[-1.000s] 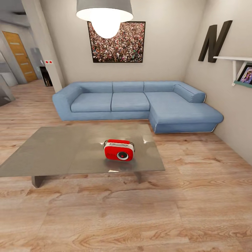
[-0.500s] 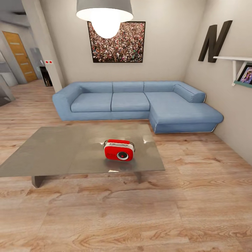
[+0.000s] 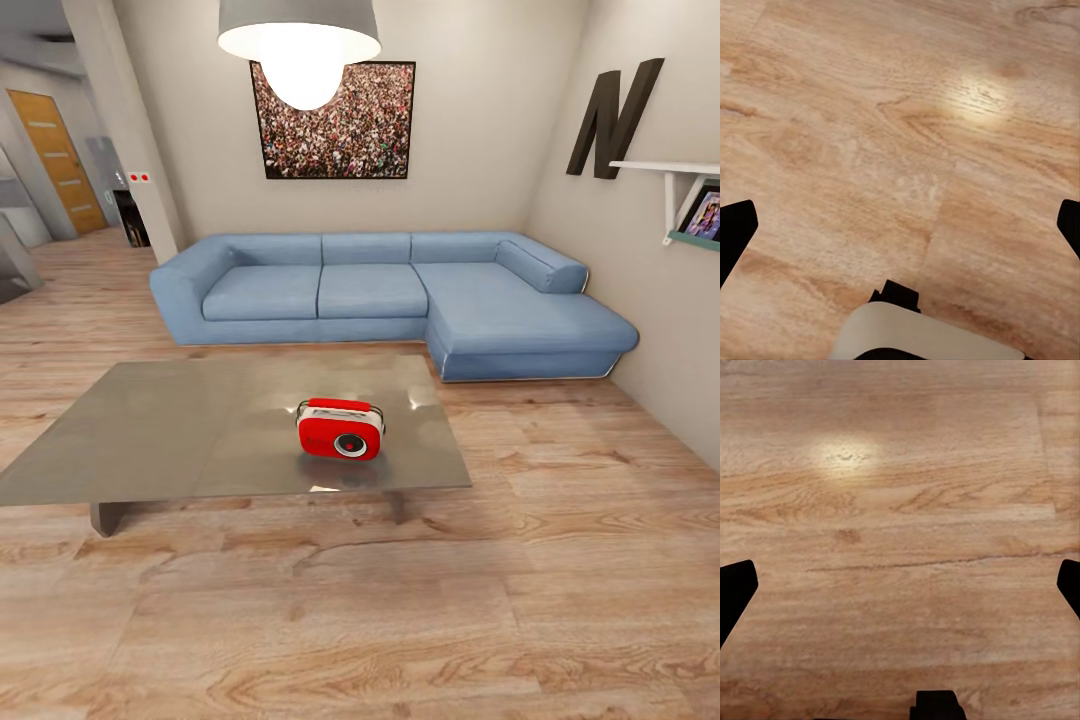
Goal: Turn on the radio receiver that's on the table in the living room.
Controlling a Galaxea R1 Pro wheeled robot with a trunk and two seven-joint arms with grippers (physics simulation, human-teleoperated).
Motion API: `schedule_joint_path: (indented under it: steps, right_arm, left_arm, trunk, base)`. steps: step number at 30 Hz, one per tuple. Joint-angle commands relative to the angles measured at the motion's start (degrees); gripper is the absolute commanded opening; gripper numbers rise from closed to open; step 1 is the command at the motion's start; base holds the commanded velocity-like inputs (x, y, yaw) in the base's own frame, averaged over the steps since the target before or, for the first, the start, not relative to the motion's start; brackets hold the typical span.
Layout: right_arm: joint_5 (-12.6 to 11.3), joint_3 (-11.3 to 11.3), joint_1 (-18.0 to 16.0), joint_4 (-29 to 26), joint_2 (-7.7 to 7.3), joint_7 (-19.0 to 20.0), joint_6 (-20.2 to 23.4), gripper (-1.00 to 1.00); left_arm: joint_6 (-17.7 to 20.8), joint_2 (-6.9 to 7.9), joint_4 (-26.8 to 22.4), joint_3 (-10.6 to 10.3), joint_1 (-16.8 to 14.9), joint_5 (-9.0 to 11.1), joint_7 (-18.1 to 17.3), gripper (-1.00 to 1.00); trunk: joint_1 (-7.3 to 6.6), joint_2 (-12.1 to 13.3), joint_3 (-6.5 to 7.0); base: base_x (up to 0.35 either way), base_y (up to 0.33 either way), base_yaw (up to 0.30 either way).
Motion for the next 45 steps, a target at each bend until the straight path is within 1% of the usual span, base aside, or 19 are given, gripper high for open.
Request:
schedule_joint_path:
  steps: [1,22,36,39,41,43,45]
  right_arm:
    - [-0.02,0.02,0.01,0.03,0.0,0.0,0.0,1.0]
    - [-0.32,0.05,0.01,0.07,0.0,0.0,0.0,1.0]
    - [0.07,0.31,0.03,0.07,0.08,0.09,0.16,1.0]
    - [0.97,2.31,0.04,0.07,0.07,0.09,0.17,1.0]
    - [1.65,4.97,0.02,0.07,0.06,0.09,0.12,1.0]
    - [1.89,6.47,0.01,0.07,0.07,0.09,0.11,1.0]
    - [2.01,7.37,0.01,0.09,0.08,0.09,0.1,1.0]
  left_arm:
    - [0.01,0.0,0.0,0.02,0.0,-0.01,0.0,1.0]
    - [0.08,0.16,0.0,0.05,0.0,-0.01,0.0,1.0]
    - [0.15,0.35,0.0,0.05,0.0,0.04,0.0,1.0]
    - [0.18,0.44,0.0,0.05,0.0,0.1,0.0,1.0]
    - [0.24,0.49,0.0,0.05,0.0,0.11,0.0,1.0]
    - [0.26,0.51,0.0,0.05,0.0,0.11,0.0,1.0]
    - [0.27,0.52,0.0,0.05,0.0,0.11,0.0,1.0]
  trunk:
    - [0.0,0.0,0.0]
    - [0.0,0.0,0.0]
    - [0.0,0.0,0.0]
    - [0.0,0.0,0.0]
    - [0.0,0.0,0.0]
    - [0.0,0.0,0.0]
    - [0.0,0.0,0.0]
  base:
    - [0.0,0.0,0.0]
    - [0.0,0.0,0.0]
    - [0.0,0.0,0.0]
    - [0.0,0.0,0.0]
    - [0.0,0.0,0.0]
    - [0.0,0.0,0.0]
    - [0.0,0.0,0.0]
